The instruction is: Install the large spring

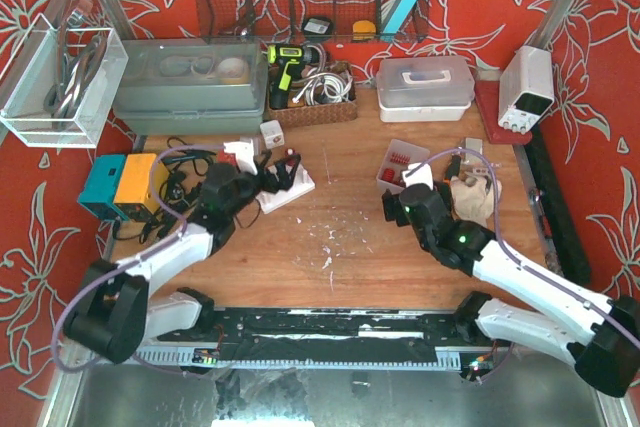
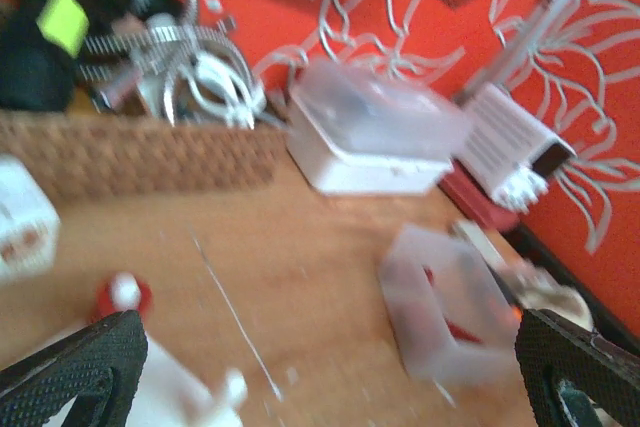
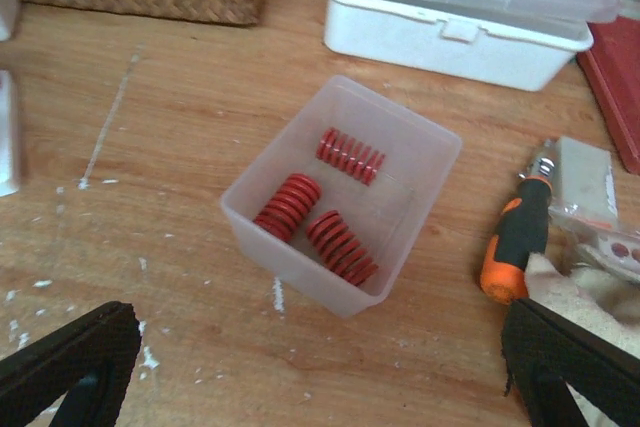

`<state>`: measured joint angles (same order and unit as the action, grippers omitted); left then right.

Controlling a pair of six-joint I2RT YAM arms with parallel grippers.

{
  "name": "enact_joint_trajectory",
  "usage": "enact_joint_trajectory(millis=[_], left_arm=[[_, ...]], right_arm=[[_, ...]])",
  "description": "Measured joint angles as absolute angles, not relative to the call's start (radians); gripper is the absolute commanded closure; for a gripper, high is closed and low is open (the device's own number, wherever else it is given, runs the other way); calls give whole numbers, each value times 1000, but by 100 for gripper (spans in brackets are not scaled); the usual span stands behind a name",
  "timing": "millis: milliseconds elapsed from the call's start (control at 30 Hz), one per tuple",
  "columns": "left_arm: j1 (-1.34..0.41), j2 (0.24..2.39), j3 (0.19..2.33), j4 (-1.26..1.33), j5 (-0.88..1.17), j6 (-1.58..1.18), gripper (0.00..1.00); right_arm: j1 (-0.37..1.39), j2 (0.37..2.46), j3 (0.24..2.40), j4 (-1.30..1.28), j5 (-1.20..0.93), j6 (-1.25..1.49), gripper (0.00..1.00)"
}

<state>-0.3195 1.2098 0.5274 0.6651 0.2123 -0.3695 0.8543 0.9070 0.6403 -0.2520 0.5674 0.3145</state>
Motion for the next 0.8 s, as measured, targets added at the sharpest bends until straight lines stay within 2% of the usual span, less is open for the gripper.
enact_joint_trajectory(millis=[167,267,433,633,800], left_arm=[[-421,1062,405,554,221,-427,0],[-525,989,376,510,179,-435,0],[-674,927,332,515,136,-415,0],[-688,928,248,506,74,-356,0],[-688,899,245,502,30,-333,0]], right_arm=[[732,1071,762,-318,495,379,1],[665,1185,849,-365,436,395,4],[595,1328,980,-424,339,340,24],[508,1484,1148,-455,286,198,52],[455,1630,1241,-470,247,89,60]])
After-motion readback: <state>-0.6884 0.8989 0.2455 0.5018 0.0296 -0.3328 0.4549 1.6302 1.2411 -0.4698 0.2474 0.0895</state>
